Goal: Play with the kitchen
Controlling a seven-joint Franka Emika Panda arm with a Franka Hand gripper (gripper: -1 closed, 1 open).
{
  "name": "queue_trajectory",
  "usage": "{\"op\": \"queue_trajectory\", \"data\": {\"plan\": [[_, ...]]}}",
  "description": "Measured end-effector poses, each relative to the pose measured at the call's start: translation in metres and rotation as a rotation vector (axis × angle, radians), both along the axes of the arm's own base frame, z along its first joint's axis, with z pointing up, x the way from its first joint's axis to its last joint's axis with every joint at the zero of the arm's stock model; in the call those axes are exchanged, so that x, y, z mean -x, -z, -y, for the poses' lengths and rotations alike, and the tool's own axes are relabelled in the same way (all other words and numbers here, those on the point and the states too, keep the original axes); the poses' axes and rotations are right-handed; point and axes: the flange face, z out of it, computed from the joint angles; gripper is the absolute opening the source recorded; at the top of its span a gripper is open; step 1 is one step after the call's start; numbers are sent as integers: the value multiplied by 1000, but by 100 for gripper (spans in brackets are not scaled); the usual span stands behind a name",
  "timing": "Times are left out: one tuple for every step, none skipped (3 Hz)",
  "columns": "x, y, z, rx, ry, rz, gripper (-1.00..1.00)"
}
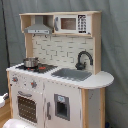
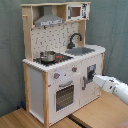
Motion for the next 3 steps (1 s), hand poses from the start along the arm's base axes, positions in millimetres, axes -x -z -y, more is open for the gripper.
{"op": "queue_trajectory", "data": {"plan": [[-9, 12, -3, -88, -2, 17, 100], [-20, 21, -16, -162, -15, 33, 100], [-33, 24, -30, -222, -24, 42, 100]]}}
